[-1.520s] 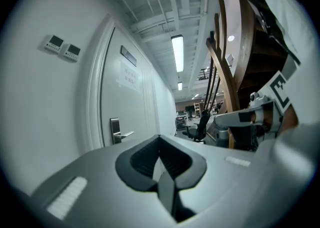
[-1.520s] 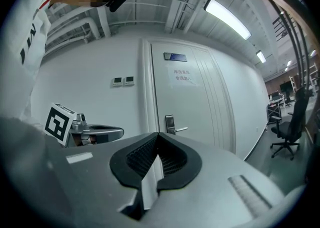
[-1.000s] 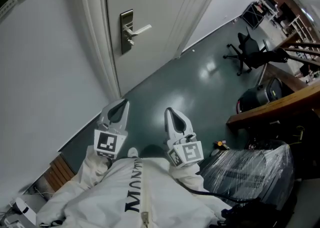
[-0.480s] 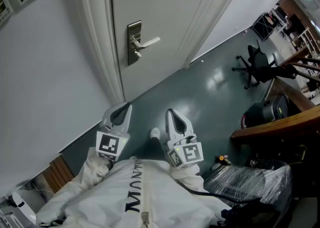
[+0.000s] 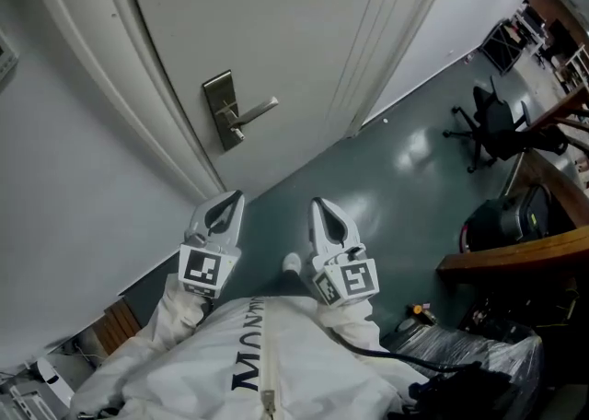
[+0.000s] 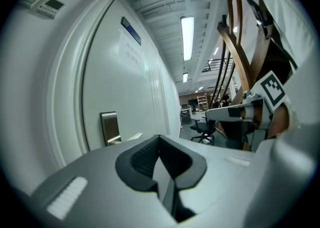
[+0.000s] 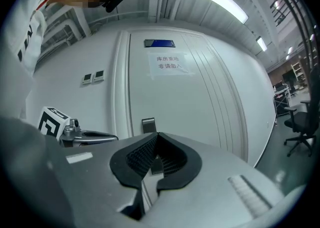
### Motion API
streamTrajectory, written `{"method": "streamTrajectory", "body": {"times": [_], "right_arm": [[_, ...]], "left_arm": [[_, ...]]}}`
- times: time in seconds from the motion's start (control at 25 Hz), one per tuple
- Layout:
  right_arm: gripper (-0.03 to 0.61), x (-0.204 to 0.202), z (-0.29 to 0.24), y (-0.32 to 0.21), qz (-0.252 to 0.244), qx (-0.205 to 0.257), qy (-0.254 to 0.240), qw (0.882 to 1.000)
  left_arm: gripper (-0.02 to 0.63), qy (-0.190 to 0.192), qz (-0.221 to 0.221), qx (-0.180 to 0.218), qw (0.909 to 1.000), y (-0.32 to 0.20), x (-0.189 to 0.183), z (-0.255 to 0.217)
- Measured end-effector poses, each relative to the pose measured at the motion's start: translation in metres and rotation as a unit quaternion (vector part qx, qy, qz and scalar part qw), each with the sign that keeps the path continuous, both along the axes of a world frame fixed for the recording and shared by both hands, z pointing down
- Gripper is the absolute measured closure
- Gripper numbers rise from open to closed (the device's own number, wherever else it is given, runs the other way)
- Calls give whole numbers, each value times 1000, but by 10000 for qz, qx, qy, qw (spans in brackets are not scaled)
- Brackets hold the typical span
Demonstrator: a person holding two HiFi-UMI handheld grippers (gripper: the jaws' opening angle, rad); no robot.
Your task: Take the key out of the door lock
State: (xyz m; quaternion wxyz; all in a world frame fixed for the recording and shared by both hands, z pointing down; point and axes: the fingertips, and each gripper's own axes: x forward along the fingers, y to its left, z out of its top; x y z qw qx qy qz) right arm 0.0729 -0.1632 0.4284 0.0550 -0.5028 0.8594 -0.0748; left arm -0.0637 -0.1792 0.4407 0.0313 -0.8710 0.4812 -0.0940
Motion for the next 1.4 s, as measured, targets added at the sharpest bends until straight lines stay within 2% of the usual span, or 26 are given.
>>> {"method": "streamTrajectory", "body": {"times": [0.16,0.36,0.6,0.88,1.08,1.4], "right_arm": [[578,17,2,-29,-109,-51,-85,9999],[578,17,5,-66,-455,-127,-78,9989],[578,2,16,-99,-1052,-289,-29,9940],[578,-32,28,-120,-1446,-497,0,9882],[578,-53,39,-128,-1414,-727,165,9871],[577,-66,62,-136,-1103,-1038,439,9875]], "left_arm": [[614,-55,-154,65,9998,-27,13,-8],[614,-85,-495,26,9987,-56,15,-8],[614,-134,-1091,-100,9939,-75,2,1],[614,-288,-1486,-226,9882,-75,-26,13],[614,-216,-1574,-264,9869,-76,-47,17],[614,-183,-1396,-314,9895,-76,-58,24]]}}
